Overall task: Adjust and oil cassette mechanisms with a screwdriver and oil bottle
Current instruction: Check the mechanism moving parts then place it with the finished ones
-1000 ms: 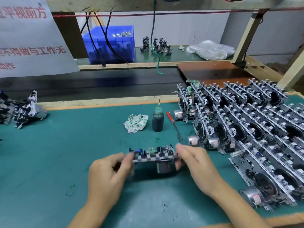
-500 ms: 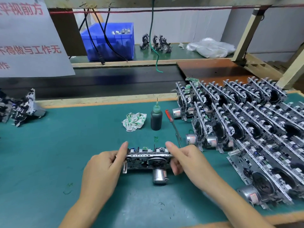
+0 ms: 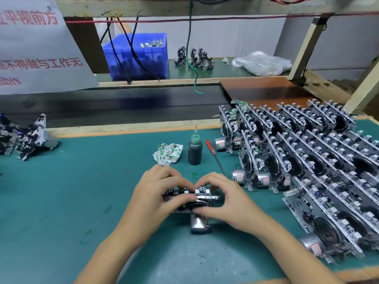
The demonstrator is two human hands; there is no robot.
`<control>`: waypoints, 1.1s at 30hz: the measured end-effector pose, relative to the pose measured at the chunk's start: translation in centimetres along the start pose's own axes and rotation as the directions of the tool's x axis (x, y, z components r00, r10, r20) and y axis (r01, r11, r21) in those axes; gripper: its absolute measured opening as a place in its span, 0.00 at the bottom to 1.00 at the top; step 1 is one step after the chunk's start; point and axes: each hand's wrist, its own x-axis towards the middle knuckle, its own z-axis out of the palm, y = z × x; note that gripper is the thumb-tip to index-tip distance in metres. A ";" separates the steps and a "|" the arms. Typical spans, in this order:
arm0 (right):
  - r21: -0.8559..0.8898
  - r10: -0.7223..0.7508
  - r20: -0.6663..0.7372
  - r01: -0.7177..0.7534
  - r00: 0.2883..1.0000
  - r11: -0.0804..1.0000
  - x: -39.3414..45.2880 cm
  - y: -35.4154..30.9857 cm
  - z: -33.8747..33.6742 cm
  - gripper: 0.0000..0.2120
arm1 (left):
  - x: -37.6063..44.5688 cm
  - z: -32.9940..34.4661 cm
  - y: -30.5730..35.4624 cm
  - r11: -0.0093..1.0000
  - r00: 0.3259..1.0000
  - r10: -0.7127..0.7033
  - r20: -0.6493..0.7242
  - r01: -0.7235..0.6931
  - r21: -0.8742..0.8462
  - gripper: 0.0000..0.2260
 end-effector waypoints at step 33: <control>-0.640 -0.266 -0.180 0.092 0.947 0.763 -3.5 1.4 -0.1 0.15 | 0.9 -0.5 -0.1 0.998 0.993 -0.002 0.120 0.010 -0.068 0.04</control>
